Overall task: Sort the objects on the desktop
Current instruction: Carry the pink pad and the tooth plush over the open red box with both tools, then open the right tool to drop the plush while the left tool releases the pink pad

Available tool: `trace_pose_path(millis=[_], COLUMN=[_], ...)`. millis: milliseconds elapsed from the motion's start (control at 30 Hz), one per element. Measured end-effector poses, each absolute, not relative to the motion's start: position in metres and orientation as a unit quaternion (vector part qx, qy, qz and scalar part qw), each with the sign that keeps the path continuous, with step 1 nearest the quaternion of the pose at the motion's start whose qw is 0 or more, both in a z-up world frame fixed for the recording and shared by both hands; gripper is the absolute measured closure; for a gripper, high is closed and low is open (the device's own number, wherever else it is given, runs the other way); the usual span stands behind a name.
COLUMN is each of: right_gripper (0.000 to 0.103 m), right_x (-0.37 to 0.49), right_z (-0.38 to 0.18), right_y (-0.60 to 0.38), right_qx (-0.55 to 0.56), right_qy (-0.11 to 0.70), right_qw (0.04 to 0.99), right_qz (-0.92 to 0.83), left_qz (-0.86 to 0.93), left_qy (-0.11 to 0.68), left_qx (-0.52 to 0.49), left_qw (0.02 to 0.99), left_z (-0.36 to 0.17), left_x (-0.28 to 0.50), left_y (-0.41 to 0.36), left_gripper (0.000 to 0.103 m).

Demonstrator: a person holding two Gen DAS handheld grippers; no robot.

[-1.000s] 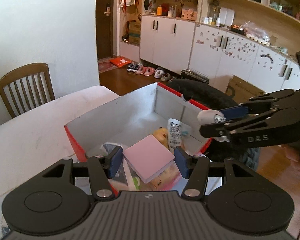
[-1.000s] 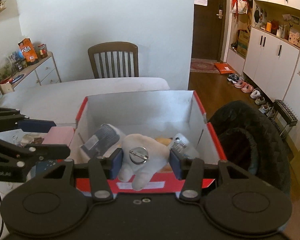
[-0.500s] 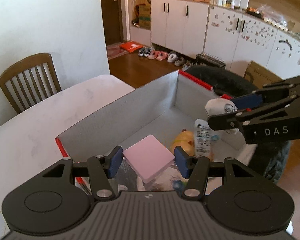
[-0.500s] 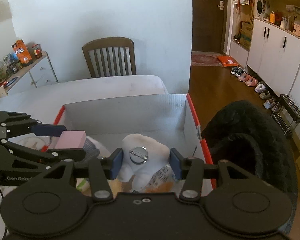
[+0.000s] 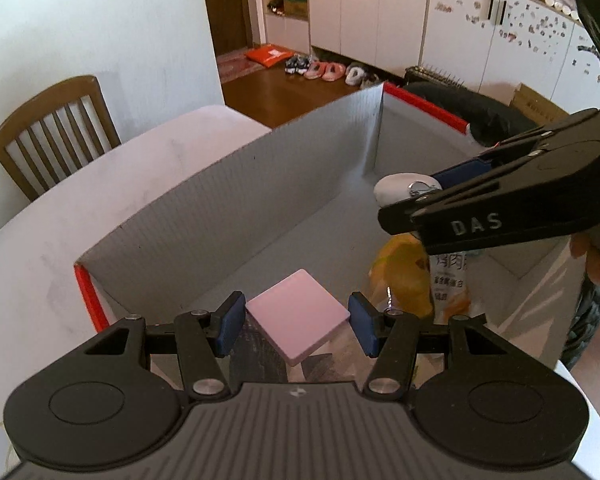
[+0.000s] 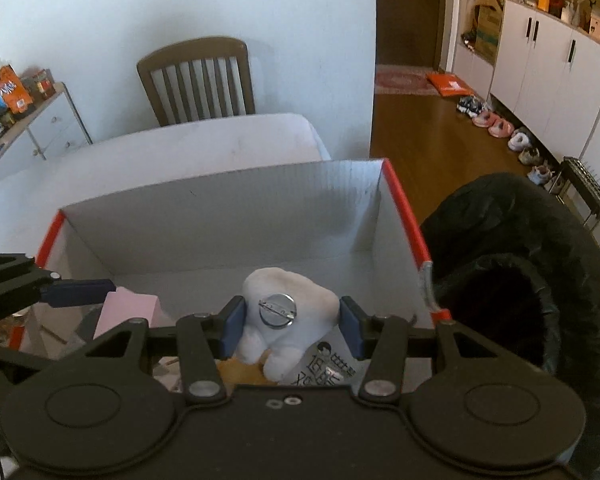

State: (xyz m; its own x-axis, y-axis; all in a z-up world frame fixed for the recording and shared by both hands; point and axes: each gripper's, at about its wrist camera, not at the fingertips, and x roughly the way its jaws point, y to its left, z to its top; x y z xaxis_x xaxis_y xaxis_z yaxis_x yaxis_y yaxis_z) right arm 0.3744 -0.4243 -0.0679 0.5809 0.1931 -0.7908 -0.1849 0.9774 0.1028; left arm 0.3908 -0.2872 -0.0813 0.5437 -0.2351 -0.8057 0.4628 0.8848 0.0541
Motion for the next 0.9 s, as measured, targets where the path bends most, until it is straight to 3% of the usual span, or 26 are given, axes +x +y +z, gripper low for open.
trace_pose_path(millis=[733, 900], right_gripper=[0.051, 0.038], right_x=[0.389, 0.387], right_z=[-0.091, -0.086], right_y=[-0.406, -0.409], right_qx=[-0.046, -0.04], right_qy=[0.476, 0.474], right_qw=[0.871, 0.872], right_qz=[0.113, 0.114], left_qz=[-0.208, -0.201], left_qy=[0.489, 0.485], left_qx=[0.107, 0.093], left_qw=[0.84, 0.846], left_z=[-0.094, -0.091], left_x=[0.407, 0.403], left_y=[-0.289, -0.283], left_gripper=[0.047, 0.047])
